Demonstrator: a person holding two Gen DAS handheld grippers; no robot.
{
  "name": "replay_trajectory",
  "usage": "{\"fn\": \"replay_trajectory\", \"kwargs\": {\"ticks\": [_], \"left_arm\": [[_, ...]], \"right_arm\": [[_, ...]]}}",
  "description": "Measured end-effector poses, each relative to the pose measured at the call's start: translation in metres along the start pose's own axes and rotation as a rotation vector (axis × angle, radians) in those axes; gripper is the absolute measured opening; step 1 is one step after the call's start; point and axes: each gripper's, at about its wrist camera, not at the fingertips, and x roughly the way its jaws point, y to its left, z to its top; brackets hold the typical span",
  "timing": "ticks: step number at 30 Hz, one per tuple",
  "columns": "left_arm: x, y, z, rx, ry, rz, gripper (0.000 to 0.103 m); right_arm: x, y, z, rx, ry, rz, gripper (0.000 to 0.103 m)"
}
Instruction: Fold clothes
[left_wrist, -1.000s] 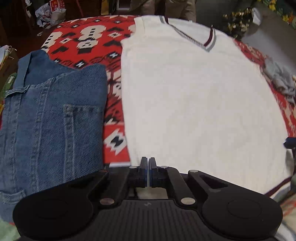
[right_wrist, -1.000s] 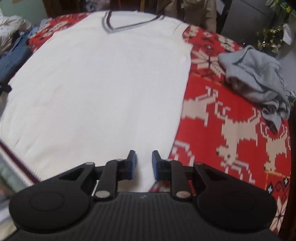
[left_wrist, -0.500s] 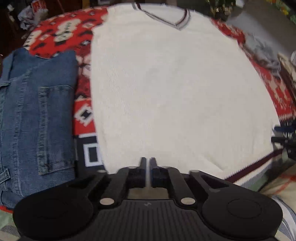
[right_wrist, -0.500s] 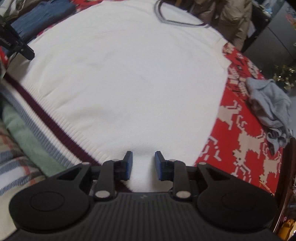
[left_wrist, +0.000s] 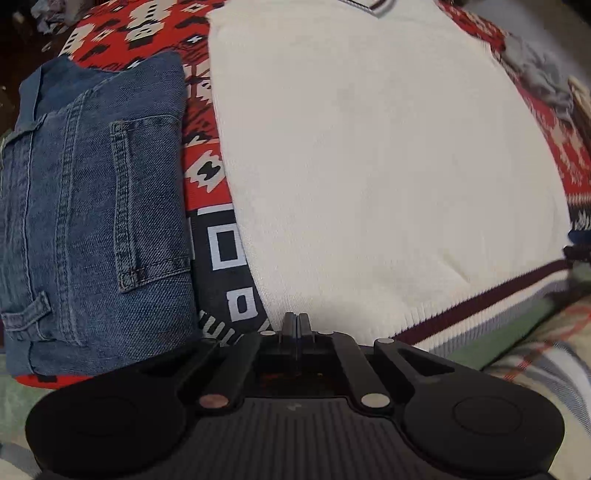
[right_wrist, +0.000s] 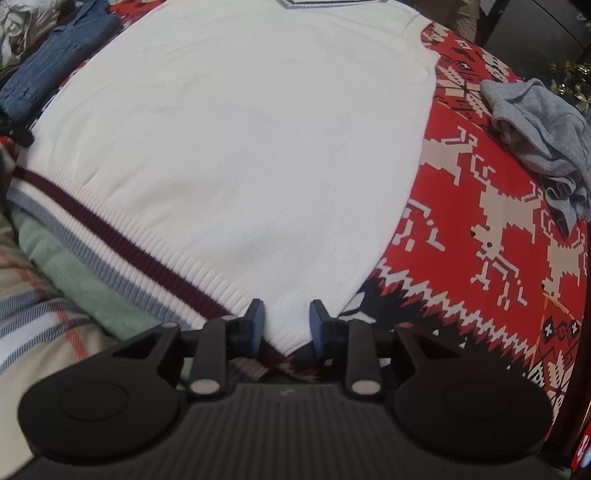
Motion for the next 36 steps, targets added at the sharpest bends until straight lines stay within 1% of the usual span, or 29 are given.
{"fn": "replay_trajectory", "kwargs": {"ticks": [3,4,6,8,9,11,14,16,18,19,21,22,24,25,27,29,30,31,32,33,36], "left_arm": [[0.000,0.001,-0.002,-0.017,0.000,-0.001,0.004],[-0.001,0.002,-0.004,-0.025,-0.006,-0.011,0.004],[-0.005,0.006,-0.009,-0.052,-0.032,-0.056,0.005],[-0.014,0.009,-0.013,-0.074,-0.082,-0.101,0.005],[-0.021,0.009,-0.014,-0.075,-0.119,-0.118,0.005],[-0.031,0.006,-0.015,-0.055,-0.170,-0.154,0.005],[-0.019,-0.008,-0.019,0.007,-0.143,-0.166,0.005],[-0.004,-0.009,-0.024,0.035,-0.102,-0.160,0.005],[0.011,-0.007,-0.023,0.037,-0.063,-0.153,0.006],[0.016,-0.003,-0.022,0.021,-0.049,-0.161,0.006],[0.020,0.009,-0.020,-0.051,-0.030,-0.198,0.004],[0.021,0.014,-0.020,-0.081,-0.022,-0.208,0.003],[0.024,0.021,-0.021,-0.130,-0.010,-0.216,0.003],[0.024,0.023,-0.022,-0.141,-0.008,-0.212,0.003],[0.017,0.017,-0.022,-0.125,-0.013,-0.169,0.003],[0.009,0.006,-0.025,-0.080,-0.026,-0.114,0.003],[0.006,0.001,-0.026,-0.062,-0.039,-0.080,0.006],[0.004,-0.003,-0.027,-0.046,-0.055,-0.041,0.018],[0.001,-0.003,-0.027,-0.051,-0.076,-0.037,0.021],[-0.001,-0.001,-0.027,-0.069,-0.100,-0.056,0.021],[-0.012,0.013,-0.028,-0.155,-0.203,-0.131,0.018]], "right_arm": [[-0.005,-0.006,-0.010,0.035,0.029,0.017,0.029],[-0.007,-0.007,-0.014,0.042,0.035,0.020,0.029],[-0.013,-0.008,-0.020,0.057,0.036,0.018,0.028],[-0.022,-0.006,-0.023,0.065,0.005,0.013,0.019],[-0.027,-0.005,-0.024,0.069,-0.013,0.011,0.018],[-0.030,-0.006,-0.017,0.061,-0.043,0.018,0.011],[-0.027,0.002,-0.003,0.013,-0.062,0.031,0.011],[-0.014,0.011,0.002,-0.040,-0.023,0.028,0.011],[-0.005,0.021,0.005,-0.088,0.020,0.019,0.012],[-0.006,0.022,0.004,-0.093,0.021,0.016,0.012],[-0.005,0.018,0.002,-0.082,0.022,0.017,0.012],[-0.004,0.014,0.001,-0.071,0.022,0.020,0.012],[-0.003,0.009,-0.001,-0.053,0.027,0.019,0.012],[-0.004,0.008,-0.002,-0.044,0.029,0.019,0.011],[-0.005,0.005,-0.004,-0.027,0.034,0.015,0.010],[-0.006,0.003,-0.005,-0.013,0.044,0.007,0.010],[-0.007,0.003,-0.006,-0.013,0.054,0.000,0.010],[-0.008,0.004,-0.007,-0.020,0.065,-0.009,0.010],[-0.009,0.004,-0.009,-0.026,0.073,-0.015,0.012],[-0.012,0.003,-0.011,-0.025,0.065,-0.014,0.014],[-0.028,-0.008,-0.016,0.040,-0.032,0.015,0.016]]}}
